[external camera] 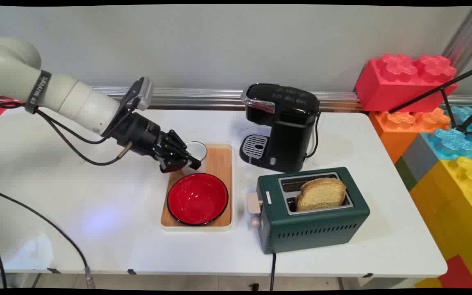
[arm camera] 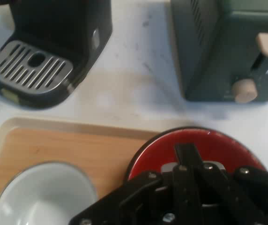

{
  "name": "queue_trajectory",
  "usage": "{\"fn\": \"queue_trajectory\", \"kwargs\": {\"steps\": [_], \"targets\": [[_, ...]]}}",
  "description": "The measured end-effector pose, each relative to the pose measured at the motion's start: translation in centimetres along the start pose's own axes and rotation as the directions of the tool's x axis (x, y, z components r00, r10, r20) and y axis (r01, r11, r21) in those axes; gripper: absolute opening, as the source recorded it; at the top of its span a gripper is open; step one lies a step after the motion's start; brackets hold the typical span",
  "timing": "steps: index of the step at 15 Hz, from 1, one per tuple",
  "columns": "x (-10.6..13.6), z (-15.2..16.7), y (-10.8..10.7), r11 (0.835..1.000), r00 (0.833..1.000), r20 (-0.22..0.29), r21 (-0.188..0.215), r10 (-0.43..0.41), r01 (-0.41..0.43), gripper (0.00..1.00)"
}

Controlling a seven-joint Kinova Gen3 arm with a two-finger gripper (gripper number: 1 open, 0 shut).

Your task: Press the toaster switch

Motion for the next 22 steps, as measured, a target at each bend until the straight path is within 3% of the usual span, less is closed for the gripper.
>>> {"fn": "queue_trajectory", "kwargs": {"steps": [8, 22], "targets": [[1.7, 2.5, 1.8, 0.997, 0.997, -0.083, -0.075, -0.002, -0.005, 0.00], [4.1, 6.8, 5.8, 0.992, 0.990, -0.143, -0.127, 0.006, -0.025, 0.00]]}}
